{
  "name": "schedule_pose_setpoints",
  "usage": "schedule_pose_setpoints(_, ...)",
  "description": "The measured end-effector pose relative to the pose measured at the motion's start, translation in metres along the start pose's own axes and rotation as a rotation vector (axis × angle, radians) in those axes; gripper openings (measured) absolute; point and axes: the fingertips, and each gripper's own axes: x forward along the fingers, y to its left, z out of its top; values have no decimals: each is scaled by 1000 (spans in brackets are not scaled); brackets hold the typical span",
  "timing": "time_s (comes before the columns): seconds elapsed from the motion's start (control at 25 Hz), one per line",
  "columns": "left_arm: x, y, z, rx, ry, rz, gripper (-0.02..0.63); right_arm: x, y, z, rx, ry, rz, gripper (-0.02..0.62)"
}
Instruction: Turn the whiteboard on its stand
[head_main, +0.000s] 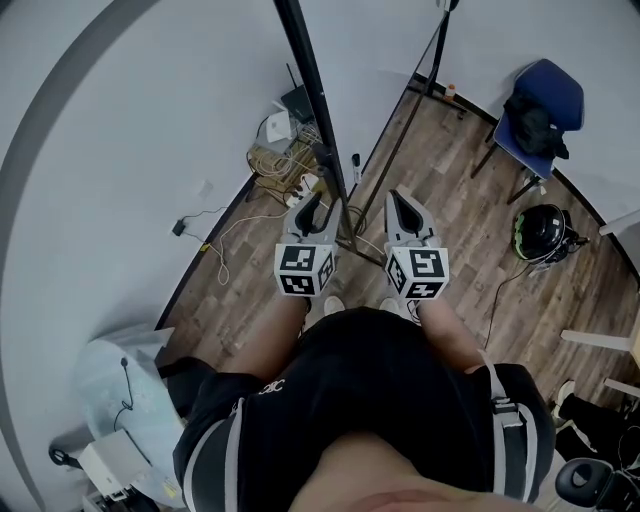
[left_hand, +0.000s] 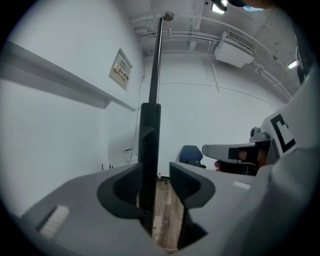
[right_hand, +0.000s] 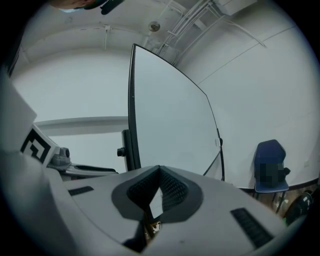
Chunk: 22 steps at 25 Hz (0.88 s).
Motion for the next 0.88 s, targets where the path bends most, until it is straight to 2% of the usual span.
schedule_pose_setpoints(0.04,5,0,-1,12,9,-9,188,2,0,-1,6,3,-5,6)
schedule_pose_setpoints(0.12,11,4,-3,22,16,-7,219,4,0,0,16,3,-11,5)
schedule_pose_setpoints(0.36,35,15,-1,6,21,-26,219,8,-8,-2,17,9,-47,6)
schedule_pose_setpoints(0.6,52,21,1,36,41,41,198,5,-28,0,20,18,-78,6)
schedule_pose_setpoints(0.88,51,19,1,29,40,52,193,0,-35,-5,22,35,-65,5)
